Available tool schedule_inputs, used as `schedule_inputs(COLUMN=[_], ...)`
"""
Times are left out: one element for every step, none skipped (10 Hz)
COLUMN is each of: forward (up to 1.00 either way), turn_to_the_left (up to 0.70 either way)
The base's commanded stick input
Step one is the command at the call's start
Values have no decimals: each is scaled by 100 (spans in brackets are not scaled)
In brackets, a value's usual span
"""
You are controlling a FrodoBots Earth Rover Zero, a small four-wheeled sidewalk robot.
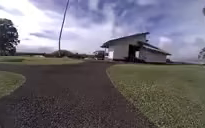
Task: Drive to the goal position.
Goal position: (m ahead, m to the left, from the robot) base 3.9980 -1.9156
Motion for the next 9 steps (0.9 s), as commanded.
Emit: schedule_inputs(forward=[50, 50, 50, 50, 50, 50, 50, 50, 50], turn_to_the_left=[0, 0, 0, 0, 0, 0, 0, 0, 0])
